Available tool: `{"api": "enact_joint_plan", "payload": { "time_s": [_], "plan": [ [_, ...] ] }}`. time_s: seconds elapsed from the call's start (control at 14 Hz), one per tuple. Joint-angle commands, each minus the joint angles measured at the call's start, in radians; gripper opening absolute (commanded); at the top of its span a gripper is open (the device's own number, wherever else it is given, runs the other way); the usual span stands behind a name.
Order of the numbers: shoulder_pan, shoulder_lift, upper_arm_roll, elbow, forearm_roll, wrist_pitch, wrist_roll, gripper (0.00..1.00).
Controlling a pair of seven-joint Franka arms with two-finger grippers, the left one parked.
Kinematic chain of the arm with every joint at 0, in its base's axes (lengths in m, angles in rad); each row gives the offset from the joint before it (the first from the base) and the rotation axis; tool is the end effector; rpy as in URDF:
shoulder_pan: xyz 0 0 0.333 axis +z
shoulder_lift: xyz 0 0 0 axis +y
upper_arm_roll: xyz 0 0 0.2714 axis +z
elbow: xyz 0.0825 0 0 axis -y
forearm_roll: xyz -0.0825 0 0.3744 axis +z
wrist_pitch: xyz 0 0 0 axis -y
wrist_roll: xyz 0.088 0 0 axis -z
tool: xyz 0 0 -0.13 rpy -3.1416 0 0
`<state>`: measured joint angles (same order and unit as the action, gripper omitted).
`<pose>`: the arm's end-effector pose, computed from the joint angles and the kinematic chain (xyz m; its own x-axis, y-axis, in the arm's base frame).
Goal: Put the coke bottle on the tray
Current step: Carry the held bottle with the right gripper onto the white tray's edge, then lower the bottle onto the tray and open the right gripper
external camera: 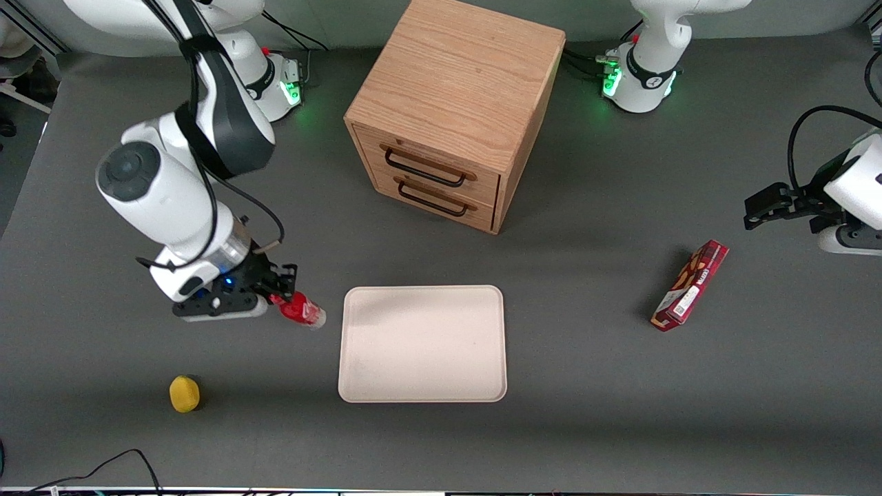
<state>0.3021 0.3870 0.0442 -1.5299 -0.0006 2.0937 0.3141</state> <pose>0.6299 0.2239 0.3915 0.9865 0.0216 0.1626 0.0333 -0.9970 -0.0698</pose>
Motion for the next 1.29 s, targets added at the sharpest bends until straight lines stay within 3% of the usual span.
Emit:
{"api": "enact_joint_plan", "payload": {
  "time_s": [0.0, 0.43, 1.21],
  "plan": [
    [0.035, 0.203, -0.010, 0.270, 0.008, -0.046, 0.051, 0.00],
    [0.078, 0.354, -0.017, 0.355, 0.007, 0.011, 0.112, 0.00],
    [0.065, 0.408, -0.024, 0.353, 0.007, 0.095, 0.112, 0.00]
  ]
}}
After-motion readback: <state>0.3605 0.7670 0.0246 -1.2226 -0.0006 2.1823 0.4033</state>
